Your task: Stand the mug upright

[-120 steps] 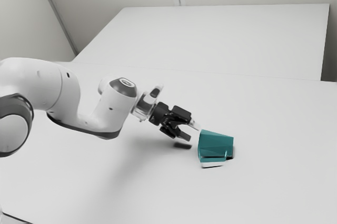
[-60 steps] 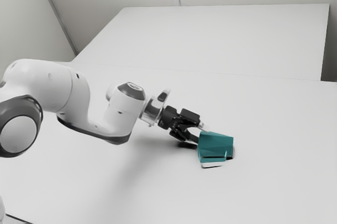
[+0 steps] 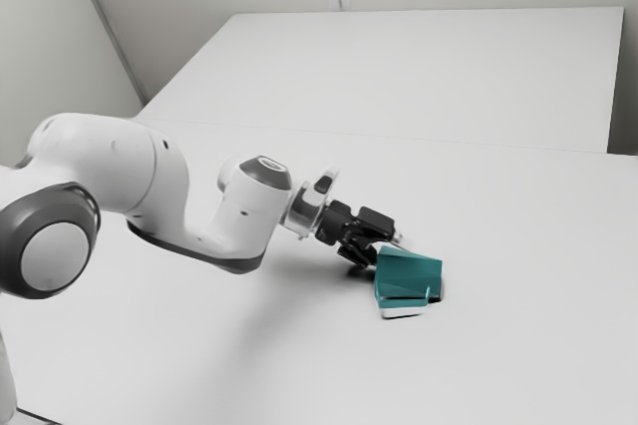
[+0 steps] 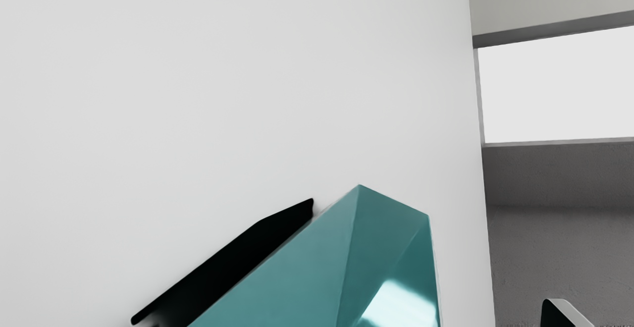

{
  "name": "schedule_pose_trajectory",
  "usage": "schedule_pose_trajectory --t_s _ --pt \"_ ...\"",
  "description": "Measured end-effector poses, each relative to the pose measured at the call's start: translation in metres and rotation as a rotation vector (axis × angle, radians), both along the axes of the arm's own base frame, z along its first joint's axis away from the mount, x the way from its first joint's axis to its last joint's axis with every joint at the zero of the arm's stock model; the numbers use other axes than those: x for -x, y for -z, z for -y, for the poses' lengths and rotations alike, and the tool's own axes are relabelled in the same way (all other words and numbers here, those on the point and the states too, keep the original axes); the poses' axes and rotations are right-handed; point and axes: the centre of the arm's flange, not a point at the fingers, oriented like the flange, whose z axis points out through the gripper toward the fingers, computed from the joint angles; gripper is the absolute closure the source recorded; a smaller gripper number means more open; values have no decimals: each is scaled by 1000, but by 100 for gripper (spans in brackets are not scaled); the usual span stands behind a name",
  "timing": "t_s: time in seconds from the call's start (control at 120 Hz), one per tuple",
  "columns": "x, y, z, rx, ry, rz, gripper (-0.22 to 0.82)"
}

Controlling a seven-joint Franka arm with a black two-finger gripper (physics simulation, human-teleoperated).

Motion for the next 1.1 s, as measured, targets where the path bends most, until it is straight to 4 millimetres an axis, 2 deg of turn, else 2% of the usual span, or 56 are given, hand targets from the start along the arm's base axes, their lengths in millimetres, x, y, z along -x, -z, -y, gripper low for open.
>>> schedule_pose_trajectory --t_s 0.175,0.333,0.608,0.842,0.958,1.1 --pt "1 4 4 3 4 0 12" --pt "1 3 6 6 4 4 25" --pt "-1 1 9 8 9 15 54" --pt "-3 -2 10 3 11 25 66" --pt "-4 -13 10 8 12 42 72" --pt "-2 -37 16 15 23 82 75"
